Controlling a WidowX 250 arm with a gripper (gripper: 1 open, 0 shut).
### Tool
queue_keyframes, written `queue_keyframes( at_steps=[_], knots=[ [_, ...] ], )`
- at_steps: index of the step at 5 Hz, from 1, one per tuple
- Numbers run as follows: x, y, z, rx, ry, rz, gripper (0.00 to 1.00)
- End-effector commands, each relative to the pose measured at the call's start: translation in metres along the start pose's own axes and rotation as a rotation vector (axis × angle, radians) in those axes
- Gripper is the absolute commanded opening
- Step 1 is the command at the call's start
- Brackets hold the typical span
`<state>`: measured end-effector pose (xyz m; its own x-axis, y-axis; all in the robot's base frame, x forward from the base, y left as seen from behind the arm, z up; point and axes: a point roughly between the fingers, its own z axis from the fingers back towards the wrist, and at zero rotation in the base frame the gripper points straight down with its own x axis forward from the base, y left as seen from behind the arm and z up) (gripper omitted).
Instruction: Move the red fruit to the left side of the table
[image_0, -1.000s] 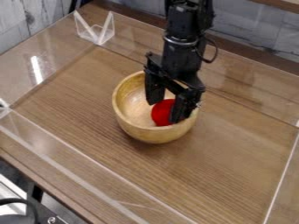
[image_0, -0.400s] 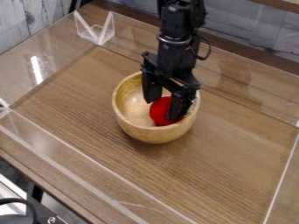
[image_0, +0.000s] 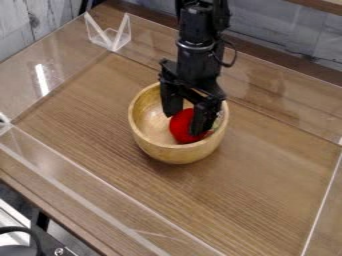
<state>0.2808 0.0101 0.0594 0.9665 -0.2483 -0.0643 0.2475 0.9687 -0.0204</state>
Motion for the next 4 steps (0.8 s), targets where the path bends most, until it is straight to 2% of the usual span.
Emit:
queue_keyframes(
  at_steps=[1, 4],
  knots=[
    [0.0093, 0.0076, 0.0121, 0.014, -0.057, 0.003, 1.0],
    [0.0117, 0.0104, 0.0134, 0.015, -0.076, 0.005, 1.0]
  ],
)
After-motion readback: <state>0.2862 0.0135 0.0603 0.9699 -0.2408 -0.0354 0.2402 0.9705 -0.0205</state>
